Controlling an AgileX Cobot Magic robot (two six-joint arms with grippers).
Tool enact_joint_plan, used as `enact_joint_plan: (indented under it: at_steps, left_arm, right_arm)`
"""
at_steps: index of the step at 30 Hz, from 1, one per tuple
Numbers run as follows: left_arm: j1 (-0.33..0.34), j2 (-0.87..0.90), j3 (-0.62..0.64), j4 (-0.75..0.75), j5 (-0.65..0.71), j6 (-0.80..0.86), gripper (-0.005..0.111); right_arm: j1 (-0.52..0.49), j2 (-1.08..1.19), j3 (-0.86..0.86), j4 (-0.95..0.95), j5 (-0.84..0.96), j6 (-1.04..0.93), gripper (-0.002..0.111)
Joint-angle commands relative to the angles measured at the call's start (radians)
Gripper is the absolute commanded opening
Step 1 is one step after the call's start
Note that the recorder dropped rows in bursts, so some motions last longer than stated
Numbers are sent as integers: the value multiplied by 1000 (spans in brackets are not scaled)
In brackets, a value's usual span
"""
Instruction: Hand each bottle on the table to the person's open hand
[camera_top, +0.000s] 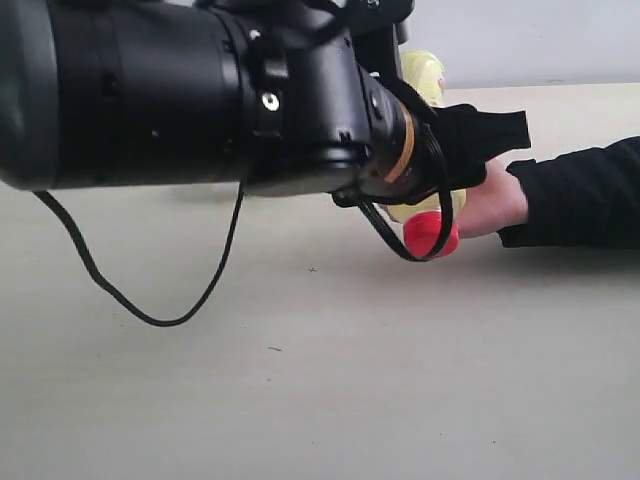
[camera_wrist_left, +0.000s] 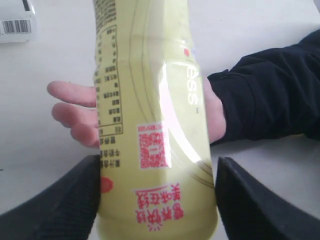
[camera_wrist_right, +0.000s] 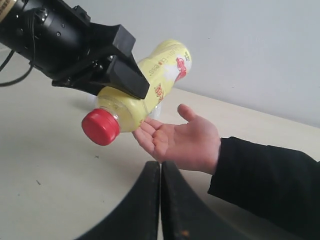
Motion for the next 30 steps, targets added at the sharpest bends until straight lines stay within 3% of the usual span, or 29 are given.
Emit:
enact_joint_plan:
  at_steps: [1,10,30]
  left_arm:
    - [-33,27,3,184,31,-234,0]
    - [-61,75,3,342,32,-468,0]
    - [-59,150,1,429,29,-571,0]
  right_arm:
    - [1,-4,4,-3,-11,-5,1]
    - [1,-4,4,-3,-11,-5,1]
    - [1,-4,4,-3,-11,-5,1]
